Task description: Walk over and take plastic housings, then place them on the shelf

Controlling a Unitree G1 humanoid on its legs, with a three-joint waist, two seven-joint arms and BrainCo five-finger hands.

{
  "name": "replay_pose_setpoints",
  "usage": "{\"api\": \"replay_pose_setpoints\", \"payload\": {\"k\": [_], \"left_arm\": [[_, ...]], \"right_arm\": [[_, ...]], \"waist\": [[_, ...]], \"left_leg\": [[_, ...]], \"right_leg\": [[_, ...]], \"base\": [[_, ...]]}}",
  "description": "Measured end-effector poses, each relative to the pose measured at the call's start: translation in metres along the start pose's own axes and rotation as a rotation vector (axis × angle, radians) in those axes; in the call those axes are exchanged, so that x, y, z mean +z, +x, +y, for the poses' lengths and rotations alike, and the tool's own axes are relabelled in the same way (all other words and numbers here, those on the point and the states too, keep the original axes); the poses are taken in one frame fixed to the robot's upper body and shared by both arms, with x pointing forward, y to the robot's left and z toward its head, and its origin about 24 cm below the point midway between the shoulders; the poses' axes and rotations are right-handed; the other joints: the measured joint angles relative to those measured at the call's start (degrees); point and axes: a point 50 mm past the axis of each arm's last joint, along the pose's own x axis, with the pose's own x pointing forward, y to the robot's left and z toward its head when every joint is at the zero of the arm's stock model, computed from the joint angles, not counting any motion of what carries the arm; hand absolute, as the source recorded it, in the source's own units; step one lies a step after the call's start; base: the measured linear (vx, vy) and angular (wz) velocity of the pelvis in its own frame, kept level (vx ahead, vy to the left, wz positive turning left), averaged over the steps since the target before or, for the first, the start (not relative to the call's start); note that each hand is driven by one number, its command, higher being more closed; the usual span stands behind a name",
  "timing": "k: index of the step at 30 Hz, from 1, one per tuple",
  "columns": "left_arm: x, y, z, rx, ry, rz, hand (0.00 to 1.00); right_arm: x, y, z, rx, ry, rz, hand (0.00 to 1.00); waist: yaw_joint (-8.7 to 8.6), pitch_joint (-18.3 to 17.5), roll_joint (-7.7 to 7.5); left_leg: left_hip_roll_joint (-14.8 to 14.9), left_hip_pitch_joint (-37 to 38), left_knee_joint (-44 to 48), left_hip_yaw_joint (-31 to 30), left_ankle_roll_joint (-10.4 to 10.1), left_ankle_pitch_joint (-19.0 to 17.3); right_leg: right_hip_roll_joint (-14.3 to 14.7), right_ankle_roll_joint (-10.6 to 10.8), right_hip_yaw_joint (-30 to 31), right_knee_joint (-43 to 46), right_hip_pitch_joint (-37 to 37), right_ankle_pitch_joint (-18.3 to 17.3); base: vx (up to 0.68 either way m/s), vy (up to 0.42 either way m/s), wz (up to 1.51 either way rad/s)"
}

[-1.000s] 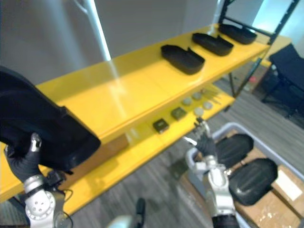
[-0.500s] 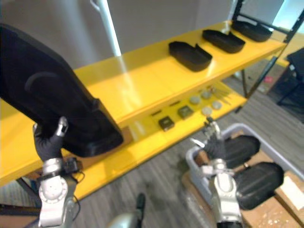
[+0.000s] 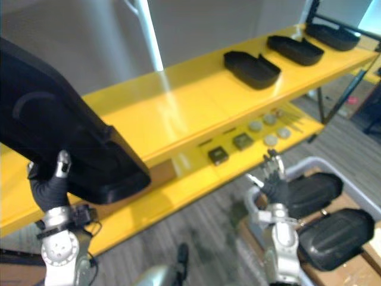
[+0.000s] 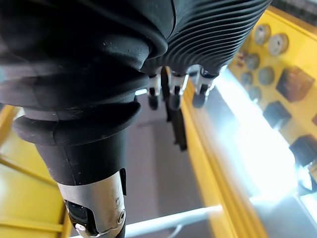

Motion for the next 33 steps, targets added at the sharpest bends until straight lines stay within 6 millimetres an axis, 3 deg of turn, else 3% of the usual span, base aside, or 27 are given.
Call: {"api": "replay_pose_setpoints", "payload": {"k": [1, 2, 3, 5, 8, 10, 11, 12, 13, 14, 15, 17, 19, 24, 28, 33], "left_arm": [[0.001, 0.002, 0.004, 0.008, 0.014, -0.008, 1.0], [0.002, 0.004, 0.005, 0.009, 0.015, -0.016, 1.0], [0.003, 0.006, 0.005, 0.017, 0.016, -0.026, 1.0], [0.002, 0.012, 0.005, 0.039, 0.008, -0.032, 1.0], [-0.001, 0.018, 0.003, 0.051, 0.0, -0.029, 1.0], [-0.002, 0.018, 0.003, 0.061, 0.006, -0.017, 1.0], [-0.005, 0.016, 0.002, 0.063, 0.008, 0.006, 1.0], [-0.007, 0.014, 0.001, 0.066, 0.006, 0.023, 1.0], [-0.01, 0.01, -0.001, 0.063, 0.004, 0.047, 1.0], [-0.012, 0.008, -0.003, 0.049, 0.005, 0.064, 1.0], [-0.015, 0.006, -0.006, 0.035, 0.001, 0.088, 1.0], [-0.017, 0.005, -0.016, -0.006, -0.025, 0.107, 1.0], [-0.017, 0.008, -0.027, -0.059, -0.051, 0.112, 1.0], [-0.029, 0.029, -0.05, -0.169, -0.03, 0.16, 1.0], [-0.06, 0.047, -0.057, -0.211, 0.07, 0.313, 1.0], [-0.101, 0.078, -0.054, -0.209, 0.184, 0.511, 1.0]], "right_arm": [[0.001, 0.0, 0.001, -0.002, 0.002, -0.017, 0.0], [0.002, 0.0, 0.003, -0.001, 0.006, -0.033, 0.0], [0.004, 0.001, 0.004, 0.004, 0.006, -0.042, 0.0], [0.007, 0.004, 0.003, 0.009, -0.011, -0.058, 0.0], [0.015, 0.008, 0.001, 0.029, -0.02, -0.089, 0.0], [0.019, 0.009, 0.001, 0.045, -0.026, -0.106, 0.0], [0.03, 0.011, 0.004, 0.082, -0.026, -0.153, 0.0], [0.033, 0.012, 0.004, 0.087, -0.027, -0.164, 0.0], [0.036, 0.012, 0.003, 0.092, -0.036, -0.171, 0.0], [0.039, 0.013, 0.001, 0.095, -0.043, -0.18, 0.0], [0.042, 0.015, -0.002, 0.086, -0.047, -0.187, 0.0], [0.048, 0.015, -0.009, 0.055, -0.058, -0.204, 0.0], [0.052, 0.017, -0.016, 0.016, -0.057, -0.212, 0.0], [0.068, 0.021, -0.007, 0.028, -0.028, -0.291, 0.0], [0.078, 0.017, -0.003, 0.018, 0.007, -0.348, 0.0], [0.066, -0.002, -0.016, -0.009, -0.027, -0.253, 0.0]], "waist": [[-0.25, 0.2, 0.43], [-0.42, 0.02, 0.27], [-0.4, 0.01, 0.16], [-0.47, 0.44, 0.9], [-0.72, 0.43, 0.89], [-1.54, 0.3, 0.66], [-1.61, -0.34, -0.19], [-1.73, -0.45, 0.21], [-1.71, -0.94, 0.81], [-1.64, -1.59, 0.75], [-1.67, -2.25, 1.83], [-2.37, -2.67, 2.53], [-2.29, -3.1, 3.22], [-2.02, -3.17, 1.81], [-4.51, -3.34, 1.53], [-9.17, -3.7, 2.04]], "left_leg": [[0.39, 1.57, -0.63, -1.05, 0.37, -0.75], [0.76, 1.66, -0.43, -1.53, 0.62, -1.25], [1.4, 1.69, -0.45, -1.86, 0.61, -1.55], [2.68, 1.61, -0.77, -3.01, 0.45, -1.66], [3.0, 1.56, -0.84, -3.87, -0.52, -2.3], [2.86, 1.47, -0.87, -5.34, -0.81, -2.44], [2.53, 1.51, -1.63, -6.07, -1.68, -2.68], [2.89, 1.48, -1.83, -6.2, -1.98, -2.88], [3.84, 1.8, -2.9, -5.6, -2.13, -2.86], [5.18, 2.57, -4.15, -2.56, -2.97, -2.21], [7.27, 2.17, -3.97, 1.92, -3.44, -1.9], [9.54, 1.47, -3.28, 8.82, -4.41, -1.3], [9.83, 2.29, -3.68, 10.51, -4.79, -0.8], [9.02, 4.12, -4.62, 11.32, -4.87, -0.72], [8.48, 4.71, -5.07, 15.35, -4.66, -1.37], [9.27, 6.41, -5.13, 21.0, -4.88, -1.8]], "right_leg": [[0.37, 1.14, 2.23, 3.42, -1.72, 0.83], [1.21, 2.52, 3.44, 3.19, -2.96, -2.71], [2.76, 3.96, 4.02, 0.55, -4.83, -6.25], [5.84, 4.4, 4.57, -10.73, -6.6, -8.73], [8.08, 7.05, 8.87, -24.87, -7.09, -6.8], [8.66, 7.3, 9.99, -28.2, -6.1, -5.84], [9.64, 7.96, 9.78, -34.84, -2.93, -4.45], [9.93, 8.15, 9.08, -36.06, -2.19, -3.53], [10.61, 8.04, 8.22, -37.93, -1.11, -1.96], [10.51, 7.71, 5.91, -40.33, 0.02, 2.57], [11.13, 7.3, 3.06, -41.63, 1.75, 3.07], [11.65, 7.22, -0.38, -42.42, 3.55, 3.38], [11.66, 7.23, -2.03, -42.36, 4.83, 3.38], [10.85, 7.14, -1.01, -42.13, 6.15, 3.27], [10.49, 7.09, 3.18, -42.34, 4.75, 2.42], [11.26, 7.1, 8.76, -42.82, 3.12, 2.54]], "base": [[0.2, 0.006, 0.17], [0.15, -0.007, 0.17], [0.13, -0.011, 0.16], [0.12, -0.045, 0.14], [0.08, -0.101, 0.24], [0.09, -0.189, 0.53], [0.12, -0.243, 0.57], [0.13, -0.25, 0.78], [0.17, -0.216, 0.57], [0.22, -0.203, 0.72], [0.19, -0.154, 0.7], [0.17, -0.091, 0.89], [0.2, -0.023, 0.59], [0.09, 0.045, 0.06], [-0.04, 0.041, -0.43], [-0.06, 0.021, -0.63]]}}
